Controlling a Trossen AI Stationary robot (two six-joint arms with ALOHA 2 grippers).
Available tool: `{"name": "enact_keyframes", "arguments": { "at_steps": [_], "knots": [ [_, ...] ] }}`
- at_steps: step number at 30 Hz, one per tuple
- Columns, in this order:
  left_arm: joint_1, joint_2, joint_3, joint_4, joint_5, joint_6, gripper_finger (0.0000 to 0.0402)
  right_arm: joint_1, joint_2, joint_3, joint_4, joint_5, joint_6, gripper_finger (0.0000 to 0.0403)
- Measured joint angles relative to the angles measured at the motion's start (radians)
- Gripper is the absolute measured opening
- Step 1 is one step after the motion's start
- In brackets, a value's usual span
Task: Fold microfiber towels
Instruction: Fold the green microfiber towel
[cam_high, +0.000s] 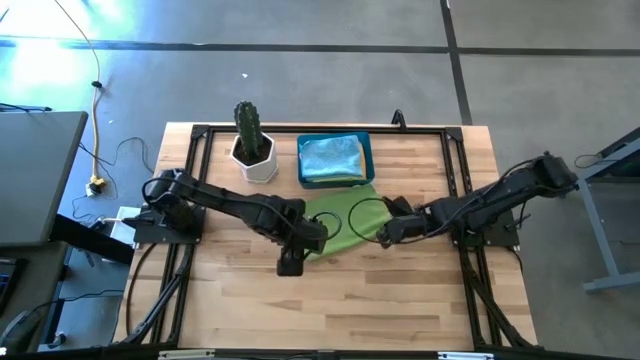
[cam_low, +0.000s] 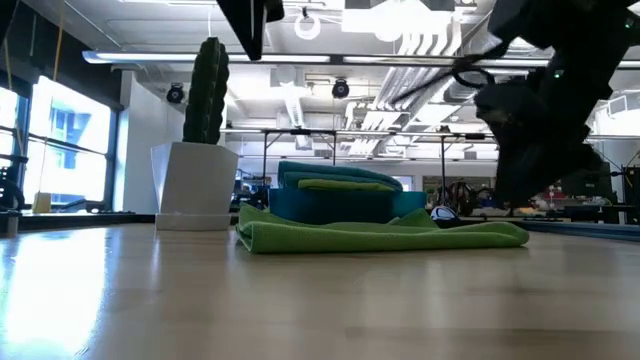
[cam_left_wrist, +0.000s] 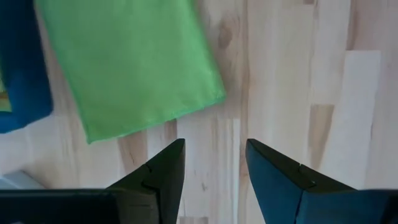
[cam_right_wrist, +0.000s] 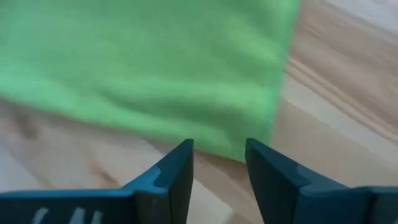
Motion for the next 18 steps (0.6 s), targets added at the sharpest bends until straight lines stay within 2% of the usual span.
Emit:
{"name": "enact_keyframes", "arguments": {
  "at_steps": [5,10,15,18],
  "knots": [
    [0.021,0.001,-0.013,-0.013,0.034,0.004,0.0158,-0.026,0.004,0.0,-0.081,-0.02,0.132,0.0178],
    [0.026,0.001,-0.013,-0.013,0.034,0.025,0.0158,-0.042,0.011,0.0,-0.073,-0.008,0.196,0.0222],
    [0.024,0.001,-0.013,-0.013,0.037,0.038,0.0158,-0.074,0.066,0.0,-0.062,0.0,0.211,0.0231],
    [0.025,0.001,-0.013,-0.014,0.037,0.038,0.0158,-0.091,0.112,0.0,0.006,-0.019,0.21,0.0231]
  ]
}}
